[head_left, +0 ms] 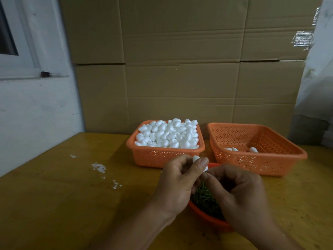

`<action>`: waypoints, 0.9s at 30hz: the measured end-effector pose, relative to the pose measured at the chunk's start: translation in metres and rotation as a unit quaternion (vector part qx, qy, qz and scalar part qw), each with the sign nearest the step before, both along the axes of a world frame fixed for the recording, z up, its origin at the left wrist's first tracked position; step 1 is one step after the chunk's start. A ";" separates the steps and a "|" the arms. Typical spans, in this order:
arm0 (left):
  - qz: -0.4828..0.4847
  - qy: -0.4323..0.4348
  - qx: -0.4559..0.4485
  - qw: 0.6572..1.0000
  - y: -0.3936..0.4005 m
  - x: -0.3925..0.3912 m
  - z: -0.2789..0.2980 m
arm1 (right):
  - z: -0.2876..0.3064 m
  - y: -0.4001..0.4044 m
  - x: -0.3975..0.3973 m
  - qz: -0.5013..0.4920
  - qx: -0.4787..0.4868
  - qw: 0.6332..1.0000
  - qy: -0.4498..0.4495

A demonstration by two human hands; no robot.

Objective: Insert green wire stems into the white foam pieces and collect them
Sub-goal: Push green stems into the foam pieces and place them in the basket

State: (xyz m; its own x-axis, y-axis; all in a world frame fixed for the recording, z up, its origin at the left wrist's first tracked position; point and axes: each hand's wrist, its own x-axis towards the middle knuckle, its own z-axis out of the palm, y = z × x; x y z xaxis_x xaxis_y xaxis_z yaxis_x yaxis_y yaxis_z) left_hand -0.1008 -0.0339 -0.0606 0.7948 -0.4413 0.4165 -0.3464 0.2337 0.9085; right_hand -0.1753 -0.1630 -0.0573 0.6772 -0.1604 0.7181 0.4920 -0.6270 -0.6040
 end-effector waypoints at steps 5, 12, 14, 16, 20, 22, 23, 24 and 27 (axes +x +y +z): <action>0.003 -0.003 -0.001 1.000 0.001 0.000 -0.001 | -0.002 -0.001 0.002 0.000 0.004 1.000 -0.003; 0.013 -0.012 -0.011 1.000 0.000 -0.001 0.000 | -0.002 -0.001 0.003 0.005 0.023 1.000 -0.008; 0.021 -0.025 -0.014 0.999 0.000 -0.001 0.001 | -0.002 0.000 0.003 0.007 0.033 0.999 -0.011; 0.031 -0.042 -0.016 0.999 -0.001 -0.002 0.000 | -0.002 0.000 0.002 0.011 0.044 0.999 -0.010; 0.026 -0.045 -0.016 0.999 -0.001 -0.003 0.000 | -0.002 0.000 0.002 0.015 0.056 0.998 -0.007; 0.022 -0.035 -0.019 0.999 0.000 -0.002 0.000 | -0.001 -0.001 0.002 0.019 0.055 0.998 0.004; 0.021 -0.031 -0.020 0.999 0.001 -0.002 0.000 | 0.000 -0.002 0.003 0.021 0.053 0.998 0.010; 0.020 -0.029 -0.020 0.999 0.001 -0.001 0.001 | 0.001 -0.003 0.004 0.019 0.053 0.998 0.015; -0.003 -0.026 -0.008 1.000 0.002 0.001 0.000 | 0.008 -0.013 0.008 -0.016 0.063 0.998 0.025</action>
